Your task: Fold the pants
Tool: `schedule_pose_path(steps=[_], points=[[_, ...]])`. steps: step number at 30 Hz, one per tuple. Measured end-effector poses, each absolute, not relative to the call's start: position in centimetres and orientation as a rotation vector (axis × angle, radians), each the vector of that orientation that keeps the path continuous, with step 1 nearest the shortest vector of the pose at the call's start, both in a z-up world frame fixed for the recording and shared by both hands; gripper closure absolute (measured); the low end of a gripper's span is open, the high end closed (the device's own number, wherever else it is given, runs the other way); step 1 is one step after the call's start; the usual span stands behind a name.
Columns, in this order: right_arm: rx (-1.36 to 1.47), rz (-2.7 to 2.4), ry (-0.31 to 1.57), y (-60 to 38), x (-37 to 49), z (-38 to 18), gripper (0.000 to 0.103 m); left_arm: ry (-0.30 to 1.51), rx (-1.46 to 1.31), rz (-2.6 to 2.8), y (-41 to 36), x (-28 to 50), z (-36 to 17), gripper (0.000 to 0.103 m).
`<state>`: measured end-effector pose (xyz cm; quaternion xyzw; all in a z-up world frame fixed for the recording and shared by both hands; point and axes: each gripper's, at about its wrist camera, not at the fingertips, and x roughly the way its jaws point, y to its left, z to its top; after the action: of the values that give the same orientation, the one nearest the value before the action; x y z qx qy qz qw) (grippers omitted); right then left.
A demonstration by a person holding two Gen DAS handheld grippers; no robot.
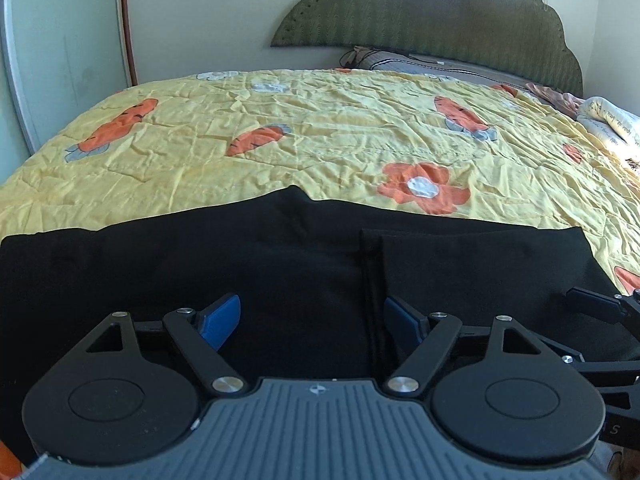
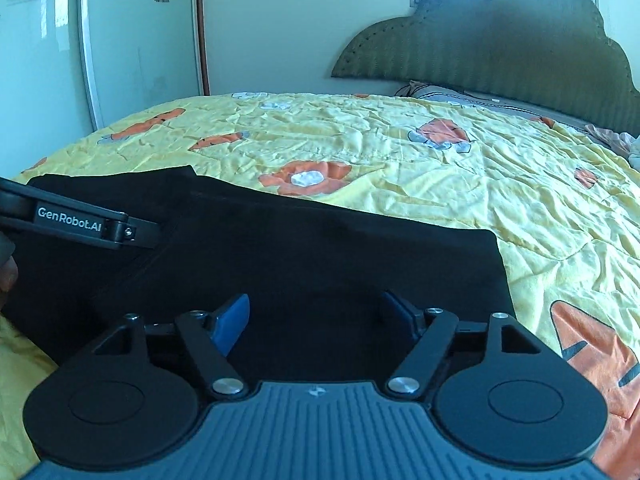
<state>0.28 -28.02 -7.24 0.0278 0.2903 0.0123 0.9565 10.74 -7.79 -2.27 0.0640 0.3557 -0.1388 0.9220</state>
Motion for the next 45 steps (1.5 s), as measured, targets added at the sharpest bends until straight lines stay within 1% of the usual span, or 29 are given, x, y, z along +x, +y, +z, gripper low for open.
schedule_pose_path(steps=[2, 4, 6, 9, 10, 13, 16, 19, 21, 25, 27, 28, 30, 31, 32, 36, 39, 40, 41, 44, 45], points=[[0.049, 0.018, 0.591, -27.9, 0.4, -7.3, 0.023, 0.727, 0.126, -0.251, -6.7, 10.5, -2.3, 0.02], [0.043, 0.011, 0.596, -27.9, 0.5, -7.3, 0.021, 0.731, 0.118, -0.225, -5.4, 10.4, -2.3, 0.02], [0.044, 0.005, 0.597, -27.9, 0.4, -7.1, 0.021, 0.729, 0.11, -0.204, -4.2, 10.2, -2.4, 0.018], [0.05, -0.002, 0.593, -27.2, 0.3, -6.6, 0.021, 0.715, 0.116, -0.169, -2.7, 9.8, -2.7, 0.011], [0.046, 0.025, 0.594, -26.7, 0.3, -6.4, 0.021, 0.709, 0.12, -0.16, -2.3, 9.6, -2.9, 0.01], [-0.056, 0.098, 0.639, -24.1, 1.0, -6.3, 0.021, 0.677, 0.136, -0.163, -1.1, 8.9, -2.7, 0.011], [-0.163, 0.046, 0.595, -21.9, 0.9, -5.5, 0.021, 0.642, 0.147, -0.091, 1.3, 8.0, -1.7, 0.011], [-0.22, 0.153, 0.493, -18.9, 0.1, -3.2, 0.021, 0.614, 0.047, -0.004, 5.7, 7.5, 0.1, 0.011], [-0.264, 0.25, 0.434, -15.9, -0.4, -2.0, 0.021, 0.625, -0.052, 0.055, 9.0, 7.5, 1.3, 0.011], [-0.445, 0.455, 0.325, -8.5, -1.7, -1.3, 0.022, 0.668, -0.291, 0.114, 15.0, 7.6, 2.9, 0.011], [-0.563, 0.524, 0.282, -5.0, -2.3, -1.8, 0.027, 0.706, -0.371, 0.101, 16.8, 7.7, 2.9, 0.011], [-0.622, 0.541, 0.256, -3.5, -2.5, -2.2, 0.031, 0.721, -0.396, 0.093, 17.4, 7.7, 2.8, 0.011], [-0.72, 0.566, 0.218, -1.0, -2.8, -3.1, 0.032, 0.751, -0.434, 0.085, 18.2, 7.6, 2.4, 0.011], [-0.759, 0.577, 0.216, 0.1, -2.8, -3.7, 0.035, 0.77, -0.454, 0.079, 18.4, 7.7, 2.1, 0.011], [-0.78, 0.592, 0.224, 0.8, -2.6, -4.0, 0.038, 0.793, -0.484, 0.064, 18.7, 7.7, 1.5, 0.011], [-0.817, 0.62, 0.295, 2.7, -1.9, -5.3, 0.041, 0.88, -0.618, 0.013, 19.6, 8.4, -0.6, 0.012], [-0.888, 0.6, 0.297, 3.2, -2.7, -6.1, 0.049, 0.887, -0.718, -0.012, 20.6, 8.6, -1.5, 0.011], [-0.911, 0.588, 0.289, 3.4, -2.9, -6.2, 0.054, 0.888, -0.745, -0.019, 20.9, 8.7, -1.6, 0.01], [-0.949, 0.576, 0.279, 3.8, -3.0, -6.5, 0.065, 0.89, -0.774, -0.029, 21.1, 8.8, -1.7, 0.01], [-1.06, 0.533, 0.246, 4.7, -2.8, -7.9, 0.084, 0.894, -0.86, -0.094, 21.2, 9.0, -2.1, 0.009], [-1.067, 0.53, 0.238, 4.8, -2.5, -8.0, 0.085, 0.898, -0.894, -0.131, 21.2, 9.2, -2.3, 0.009]])
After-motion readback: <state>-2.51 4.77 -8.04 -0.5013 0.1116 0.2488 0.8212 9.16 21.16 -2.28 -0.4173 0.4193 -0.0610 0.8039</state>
